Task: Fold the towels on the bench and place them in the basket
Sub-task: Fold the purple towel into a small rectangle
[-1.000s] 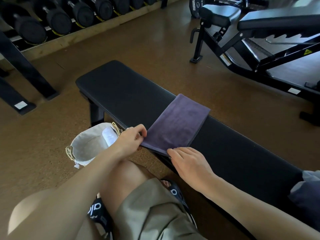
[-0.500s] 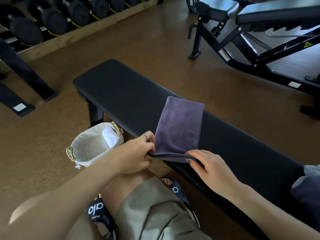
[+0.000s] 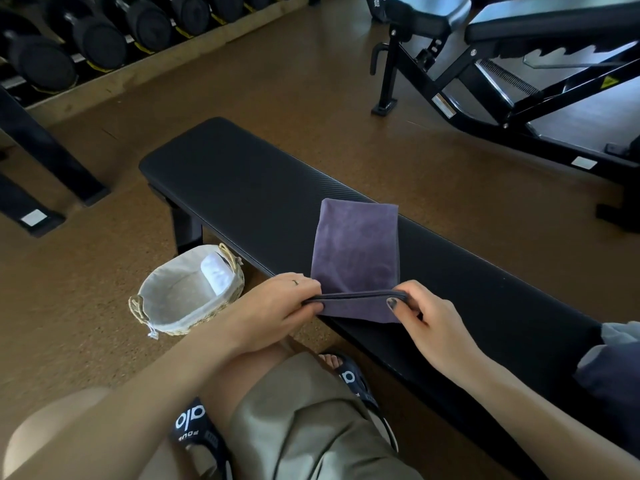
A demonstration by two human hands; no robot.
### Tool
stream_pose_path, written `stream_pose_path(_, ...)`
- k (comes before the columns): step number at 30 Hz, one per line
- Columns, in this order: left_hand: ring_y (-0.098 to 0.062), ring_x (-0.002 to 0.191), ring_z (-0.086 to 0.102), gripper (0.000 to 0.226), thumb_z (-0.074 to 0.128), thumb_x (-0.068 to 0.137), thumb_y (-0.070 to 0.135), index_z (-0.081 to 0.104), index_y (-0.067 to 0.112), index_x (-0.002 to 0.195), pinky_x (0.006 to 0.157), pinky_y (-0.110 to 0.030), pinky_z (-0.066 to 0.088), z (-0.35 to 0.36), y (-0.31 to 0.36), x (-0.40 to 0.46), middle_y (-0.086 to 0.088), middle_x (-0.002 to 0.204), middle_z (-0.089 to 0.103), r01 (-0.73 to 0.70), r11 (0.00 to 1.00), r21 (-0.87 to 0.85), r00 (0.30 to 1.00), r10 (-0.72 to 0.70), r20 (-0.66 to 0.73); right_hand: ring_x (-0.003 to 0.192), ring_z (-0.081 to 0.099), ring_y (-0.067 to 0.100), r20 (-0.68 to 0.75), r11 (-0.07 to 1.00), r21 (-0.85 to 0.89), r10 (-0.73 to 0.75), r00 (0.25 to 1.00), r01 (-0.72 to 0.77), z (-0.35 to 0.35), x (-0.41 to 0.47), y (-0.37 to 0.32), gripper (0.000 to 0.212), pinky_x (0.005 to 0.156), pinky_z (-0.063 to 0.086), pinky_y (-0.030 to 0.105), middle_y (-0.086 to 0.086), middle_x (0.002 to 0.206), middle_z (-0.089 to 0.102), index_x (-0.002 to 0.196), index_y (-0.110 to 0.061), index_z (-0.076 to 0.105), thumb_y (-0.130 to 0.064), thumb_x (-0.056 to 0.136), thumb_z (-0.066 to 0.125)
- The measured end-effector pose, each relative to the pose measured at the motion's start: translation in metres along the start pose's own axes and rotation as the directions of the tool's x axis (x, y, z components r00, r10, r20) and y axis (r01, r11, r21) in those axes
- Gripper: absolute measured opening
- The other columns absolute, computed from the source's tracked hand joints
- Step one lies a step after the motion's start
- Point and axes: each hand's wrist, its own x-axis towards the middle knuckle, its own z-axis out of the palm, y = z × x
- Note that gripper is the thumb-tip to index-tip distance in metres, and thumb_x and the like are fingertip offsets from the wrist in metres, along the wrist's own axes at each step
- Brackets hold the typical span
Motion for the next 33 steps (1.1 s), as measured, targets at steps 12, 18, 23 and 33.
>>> stream_pose_path(12, -0.010, 0.076, 0.059, 0.016, 0.051, 0.105, 0.032, 0.055, 0.024, 0.091, 0.074, -0.034, 0.047, 0.011, -0.012, 0.021, 0.006, 0.078, 0.063, 0.301, 0.908, -0.293, 0.925, -0.353, -0.141, 0.053, 0.057, 0.011, -0.167, 0.987, -0.126, 0.080, 0.983, -0.102, 0.014, 0.028, -0.003, 0.010, 0.047, 0.046, 0.029, -0.003, 0.067, 0.060, 0.096, -0.024, 0.054, -0.028, 0.105, 0.053)
stream_pose_path(18, -0.005, 0.074, 0.058, 0.018, 0.055, 0.103, 0.028, 0.062, 0.022, 0.088, 0.072, -0.033, 0.046, 0.021, -0.016, 0.032, 0.011, 0.074, 0.061, 0.391, 0.869, -0.303, 0.880, -0.449, -0.152, 0.063, 0.061, 0.013, -0.236, 0.962, -0.197, 0.143, 0.961, -0.191, 0.023, 0.035, -0.005, 0.011, 0.062, 0.056, 0.040, -0.004, 0.072, 0.062, 0.094, -0.021, 0.057, -0.026, 0.103, 0.054)
stream_pose_path(23, -0.008, 0.074, 0.059, 0.016, 0.056, 0.102, 0.029, 0.061, 0.026, 0.088, 0.075, -0.036, 0.049, 0.021, -0.017, 0.031, 0.013, 0.074, 0.062, 0.380, 0.858, -0.346, 0.892, -0.439, -0.111, 0.073, 0.062, 0.015, -0.192, 0.962, -0.110, 0.225, 0.955, -0.248, 0.021, 0.035, -0.008, 0.013, 0.068, 0.056, 0.041, -0.002, 0.079, 0.063, 0.094, -0.024, 0.058, -0.028, 0.104, 0.052)
stream_pose_path(33, -0.003, 0.065, 0.049, 0.036, 0.048, 0.107, 0.031, 0.050, 0.016, 0.073, 0.068, -0.027, 0.039, 0.017, -0.013, 0.026, 0.011, 0.066, 0.054, 0.418, 0.849, -0.324, 0.897, -0.442, -0.003, 0.070, 0.054, 0.013, -0.193, 0.948, -0.242, 0.162, 0.968, -0.207, 0.025, 0.027, -0.005, 0.025, 0.063, 0.048, 0.034, -0.003, 0.073, 0.057, 0.081, -0.018, 0.055, -0.028, 0.103, 0.051)
